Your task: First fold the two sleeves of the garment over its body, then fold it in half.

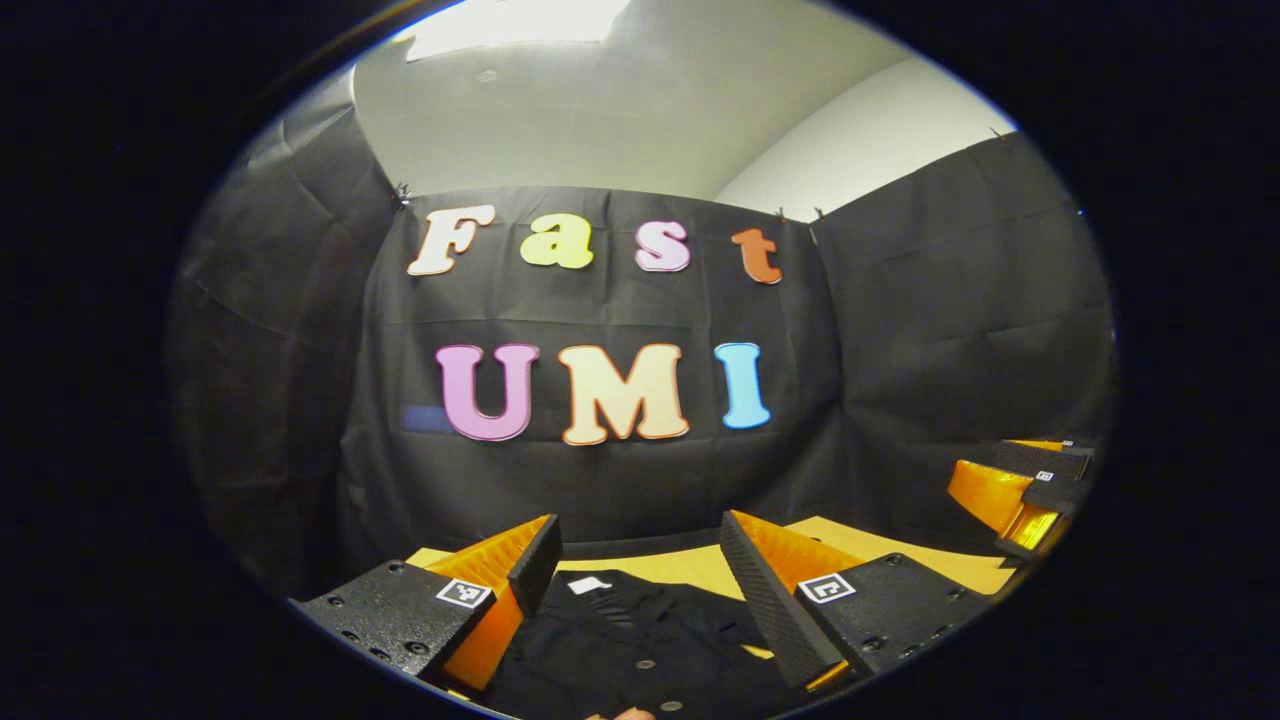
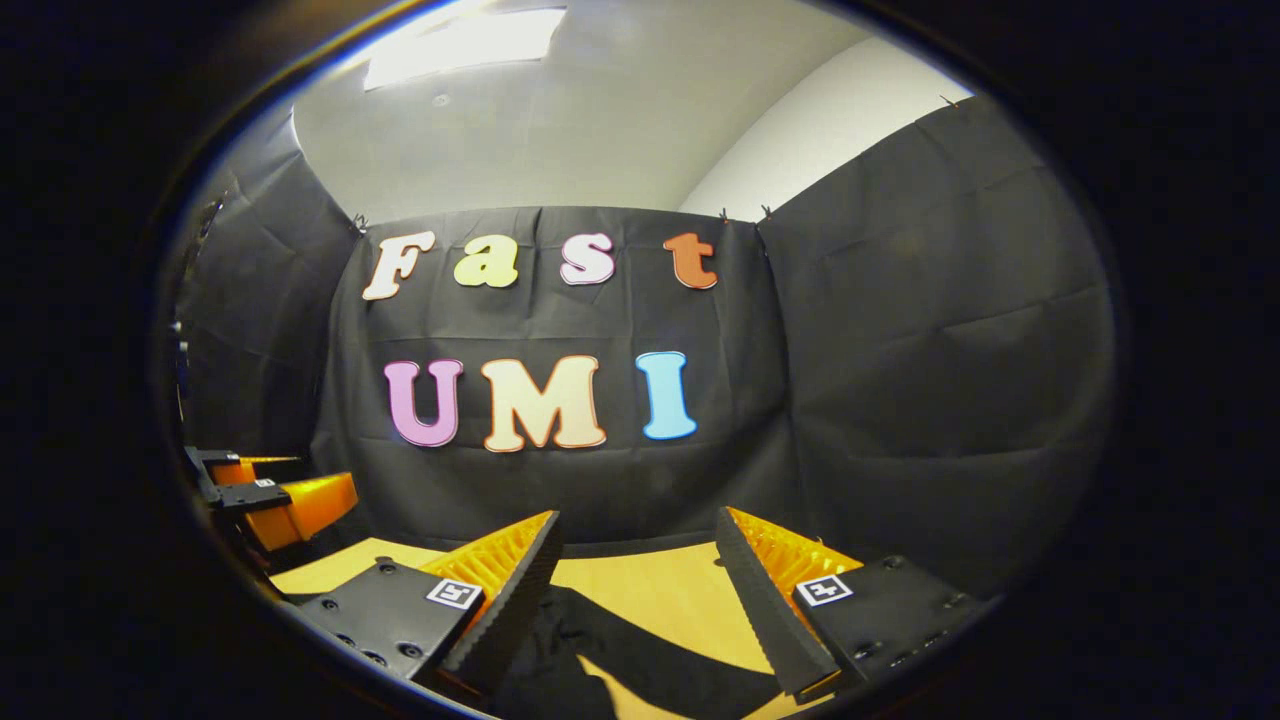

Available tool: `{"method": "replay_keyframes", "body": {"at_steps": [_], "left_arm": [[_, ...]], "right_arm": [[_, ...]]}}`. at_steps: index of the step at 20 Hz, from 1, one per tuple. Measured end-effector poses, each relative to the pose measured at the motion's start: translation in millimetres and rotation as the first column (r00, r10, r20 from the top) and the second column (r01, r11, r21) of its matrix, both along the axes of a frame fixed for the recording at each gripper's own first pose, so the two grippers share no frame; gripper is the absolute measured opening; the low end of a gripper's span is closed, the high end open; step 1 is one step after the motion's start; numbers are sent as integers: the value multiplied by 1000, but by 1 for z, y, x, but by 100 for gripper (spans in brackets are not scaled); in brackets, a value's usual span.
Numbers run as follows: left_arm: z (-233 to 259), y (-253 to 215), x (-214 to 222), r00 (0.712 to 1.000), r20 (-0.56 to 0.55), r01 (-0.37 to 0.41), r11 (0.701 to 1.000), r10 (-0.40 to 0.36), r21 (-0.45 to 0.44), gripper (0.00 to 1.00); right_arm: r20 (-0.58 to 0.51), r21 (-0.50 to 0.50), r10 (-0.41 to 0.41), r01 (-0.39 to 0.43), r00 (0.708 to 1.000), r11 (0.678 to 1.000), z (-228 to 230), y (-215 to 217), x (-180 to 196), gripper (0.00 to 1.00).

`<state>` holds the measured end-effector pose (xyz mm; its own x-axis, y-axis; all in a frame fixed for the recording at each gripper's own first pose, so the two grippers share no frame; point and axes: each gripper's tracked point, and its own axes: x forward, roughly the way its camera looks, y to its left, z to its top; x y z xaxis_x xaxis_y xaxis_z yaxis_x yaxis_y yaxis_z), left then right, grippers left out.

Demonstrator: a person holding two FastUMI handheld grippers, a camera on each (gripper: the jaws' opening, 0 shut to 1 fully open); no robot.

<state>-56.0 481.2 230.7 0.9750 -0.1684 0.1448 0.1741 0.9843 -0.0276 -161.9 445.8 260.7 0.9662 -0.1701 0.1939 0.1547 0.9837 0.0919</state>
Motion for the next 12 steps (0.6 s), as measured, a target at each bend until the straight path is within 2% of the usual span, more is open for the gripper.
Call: {"method": "replay_keyframes", "body": {"at_steps": [2,4,5,7,8,11,12], "left_arm": [[-3,26,5,999,-28,-38,999,38,-4,99],[1,37,7,998,-29,-50,998,49,-22,95],[5,41,8,998,-18,-58,998,58,-34,95],[4,48,8,996,-25,-84,996,83,-41,95],[11,43,5,997,-6,-73,996,73,-48,99],[20,32,-1,999,27,-41,997,42,-59,99],[21,29,-2,999,30,-32,998,34,-59,95]], "right_arm": [[7,-11,15,-15,1000,1000,13,20,-1,97],[23,-38,44,-43,999,998,22,32,-3,96],[29,-45,47,-46,998,998,27,32,-2,99],[35,-33,66,-65,997,997,30,32,0,99],[41,-27,66,-64,997,998,34,31,1,98],[48,-43,63,-61,997,997,40,28,0,98],[54,-54,63,-60,997,997,42,28,-2,98]]}}
